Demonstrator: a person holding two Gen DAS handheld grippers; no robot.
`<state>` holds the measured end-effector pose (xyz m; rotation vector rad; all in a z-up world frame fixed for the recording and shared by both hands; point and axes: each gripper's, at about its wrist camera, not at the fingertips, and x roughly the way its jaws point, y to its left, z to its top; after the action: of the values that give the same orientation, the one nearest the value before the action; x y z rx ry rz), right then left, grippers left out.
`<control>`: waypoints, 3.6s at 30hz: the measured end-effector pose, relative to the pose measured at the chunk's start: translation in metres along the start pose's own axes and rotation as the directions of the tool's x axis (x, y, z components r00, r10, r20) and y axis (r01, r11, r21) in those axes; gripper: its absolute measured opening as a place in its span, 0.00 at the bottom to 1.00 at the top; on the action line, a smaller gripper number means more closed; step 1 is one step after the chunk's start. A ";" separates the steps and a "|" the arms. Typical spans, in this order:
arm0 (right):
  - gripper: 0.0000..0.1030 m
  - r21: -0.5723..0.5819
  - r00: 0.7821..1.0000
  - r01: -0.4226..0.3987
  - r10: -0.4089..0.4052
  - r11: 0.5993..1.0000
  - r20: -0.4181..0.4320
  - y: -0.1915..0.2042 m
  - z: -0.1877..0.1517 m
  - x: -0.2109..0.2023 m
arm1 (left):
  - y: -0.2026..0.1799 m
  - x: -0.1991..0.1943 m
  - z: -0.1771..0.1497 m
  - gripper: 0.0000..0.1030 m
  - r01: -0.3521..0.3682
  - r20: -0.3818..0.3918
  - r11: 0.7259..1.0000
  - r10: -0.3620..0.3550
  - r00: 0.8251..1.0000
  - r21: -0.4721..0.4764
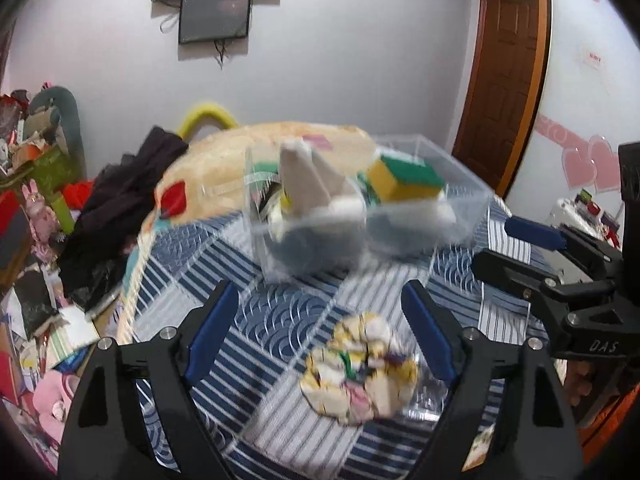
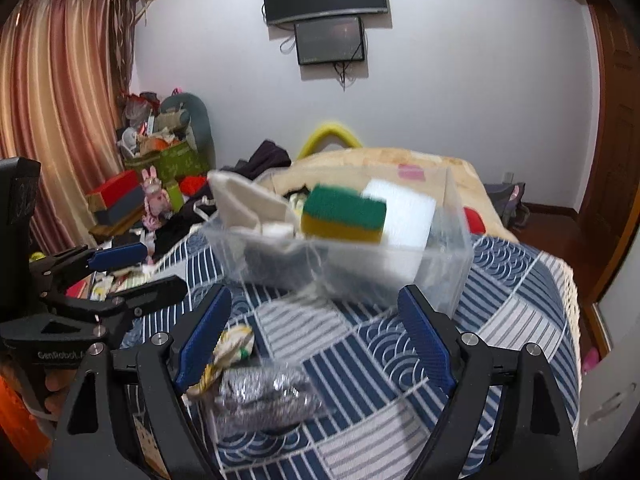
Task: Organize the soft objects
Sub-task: 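Grasp the floral scrunchie with the left tool while the right tool grasps the bagged silver scrubber, then place the scrunchie into the box with the left tool while the right tool places the scrubber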
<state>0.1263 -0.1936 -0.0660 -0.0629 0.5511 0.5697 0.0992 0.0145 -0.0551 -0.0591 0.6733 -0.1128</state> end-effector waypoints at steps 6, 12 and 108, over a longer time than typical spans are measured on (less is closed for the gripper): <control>0.81 -0.005 0.998 0.009 -0.010 1.000 -0.069 0.000 -0.021 0.012 | -0.006 0.027 -0.023 0.82 0.074 -0.092 0.996 -0.077 0.993 -0.040; 0.81 0.030 0.991 0.012 -0.008 0.999 -0.134 -0.011 -0.041 0.018 | -0.002 0.046 -0.036 0.76 0.003 -0.136 0.999 -0.010 0.991 -0.050; 0.63 -0.090 0.993 0.118 -0.117 0.989 0.015 -0.023 0.061 0.036 | 0.008 0.060 0.087 0.36 0.111 0.036 0.991 -0.109 0.993 -0.080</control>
<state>0.1927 -0.1823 -0.0348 -0.1772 0.5083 0.4799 0.2013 0.0167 -0.0250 -0.1769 0.6430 -0.1900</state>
